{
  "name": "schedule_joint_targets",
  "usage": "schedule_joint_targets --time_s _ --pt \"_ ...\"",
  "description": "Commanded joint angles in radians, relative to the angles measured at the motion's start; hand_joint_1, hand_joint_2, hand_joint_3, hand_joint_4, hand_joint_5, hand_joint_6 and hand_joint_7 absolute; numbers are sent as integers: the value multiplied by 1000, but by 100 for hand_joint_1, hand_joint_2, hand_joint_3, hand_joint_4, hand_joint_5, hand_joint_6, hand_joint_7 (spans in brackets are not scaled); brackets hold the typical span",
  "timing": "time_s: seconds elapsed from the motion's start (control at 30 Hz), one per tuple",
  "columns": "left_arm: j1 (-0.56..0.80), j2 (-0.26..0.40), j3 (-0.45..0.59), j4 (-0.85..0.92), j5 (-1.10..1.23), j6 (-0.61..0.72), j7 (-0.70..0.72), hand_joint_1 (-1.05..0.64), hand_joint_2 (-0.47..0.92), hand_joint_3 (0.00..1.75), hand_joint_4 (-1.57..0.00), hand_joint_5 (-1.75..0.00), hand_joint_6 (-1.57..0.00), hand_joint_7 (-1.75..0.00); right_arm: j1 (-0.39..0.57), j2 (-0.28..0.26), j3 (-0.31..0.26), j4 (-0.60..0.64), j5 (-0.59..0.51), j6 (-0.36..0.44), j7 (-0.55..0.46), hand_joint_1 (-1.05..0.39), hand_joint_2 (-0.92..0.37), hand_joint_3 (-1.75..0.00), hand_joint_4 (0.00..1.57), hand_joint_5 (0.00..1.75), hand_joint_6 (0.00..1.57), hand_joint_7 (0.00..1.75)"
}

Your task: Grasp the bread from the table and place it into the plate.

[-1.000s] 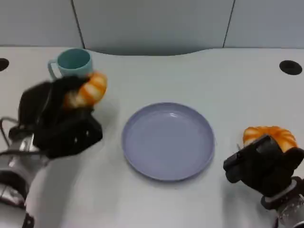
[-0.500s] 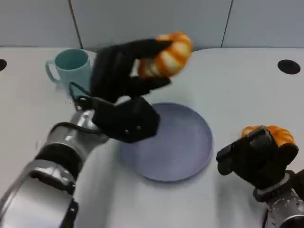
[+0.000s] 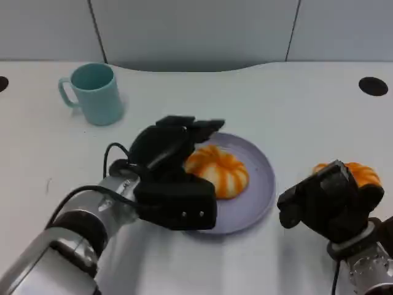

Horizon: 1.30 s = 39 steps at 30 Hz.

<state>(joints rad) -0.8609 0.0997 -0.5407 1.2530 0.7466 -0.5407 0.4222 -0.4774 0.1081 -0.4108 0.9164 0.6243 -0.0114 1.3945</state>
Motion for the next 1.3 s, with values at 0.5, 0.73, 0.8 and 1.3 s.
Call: schedule_joint_targets --time_s 0.5,0.73,0.8,1.3 --pt "662 196 629 -926 -1716 755 -1363 -105 92 65 0 0 0 0 13 -27 14 -39 -4 22 -70 -59 -90 -1 157 13 145 0" --pt "802 147 689 -754 -1737 838 -1673 -105 92 58 -14 -8 -13 -6 -6 -72 2 17 -7 33 -43 -60 -90 0 157 15 148 1" --pt "832 144 689 -763 -1703 821 -1704 -105 92 67 -21 -14 -16 -6 -8 -91 3 34 -15 32 -38 -59 -90 0 157 15 149 1" --pt "773 81 754 -599 -1543 734 -1897 -105 92 62 -28 -31 -23 -6 1 -140 1 53 -13 40 18 -51 -89 0 157 12 147 1"
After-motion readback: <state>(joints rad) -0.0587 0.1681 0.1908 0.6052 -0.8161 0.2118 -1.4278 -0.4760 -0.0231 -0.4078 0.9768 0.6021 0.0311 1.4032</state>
